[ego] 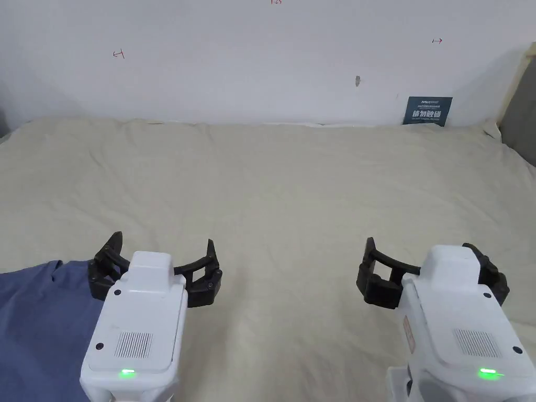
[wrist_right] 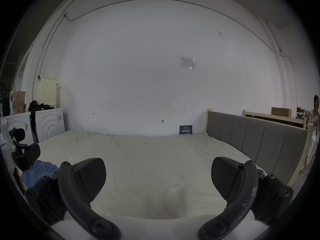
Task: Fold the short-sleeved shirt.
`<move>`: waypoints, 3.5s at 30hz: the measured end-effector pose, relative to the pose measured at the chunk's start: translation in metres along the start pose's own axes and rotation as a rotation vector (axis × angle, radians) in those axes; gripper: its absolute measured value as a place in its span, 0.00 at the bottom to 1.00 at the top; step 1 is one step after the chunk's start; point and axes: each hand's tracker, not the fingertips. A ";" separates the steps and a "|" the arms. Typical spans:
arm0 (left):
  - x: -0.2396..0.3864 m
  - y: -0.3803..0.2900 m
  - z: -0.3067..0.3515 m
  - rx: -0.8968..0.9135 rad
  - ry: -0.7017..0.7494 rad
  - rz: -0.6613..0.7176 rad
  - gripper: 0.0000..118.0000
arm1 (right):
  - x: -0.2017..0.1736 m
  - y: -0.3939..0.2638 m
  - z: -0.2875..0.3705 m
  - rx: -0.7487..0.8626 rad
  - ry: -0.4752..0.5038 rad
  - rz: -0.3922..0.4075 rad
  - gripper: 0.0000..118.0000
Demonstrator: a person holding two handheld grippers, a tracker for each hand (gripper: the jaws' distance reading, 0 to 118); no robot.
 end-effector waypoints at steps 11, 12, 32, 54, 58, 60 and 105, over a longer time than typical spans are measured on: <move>-0.009 0.003 0.001 -0.003 0.022 0.058 1.00 | -0.001 0.004 0.003 0.010 -0.001 0.018 1.00; -0.009 0.003 0.001 -0.001 0.024 0.055 1.00 | -0.001 0.004 0.003 0.011 0.000 0.019 1.00; -0.005 0.008 0.003 0.030 0.031 0.038 1.00 | -0.001 0.010 0.006 0.029 0.008 0.047 1.00; 0.003 0.011 0.002 -0.043 -0.042 0.045 0.00 | -0.004 0.017 0.002 -0.004 0.019 0.059 0.01; -0.014 0.007 0.002 -0.056 -0.003 0.075 0.00 | -0.012 0.018 -0.005 -0.012 0.051 0.057 0.01; -0.029 0.005 0.003 -0.065 0.037 0.073 0.00 | -0.023 0.019 -0.009 -0.009 0.081 0.069 0.01; -0.281 -0.110 -0.043 -0.756 0.307 0.324 1.00 | -0.222 -0.007 -0.054 -0.066 0.506 0.160 0.01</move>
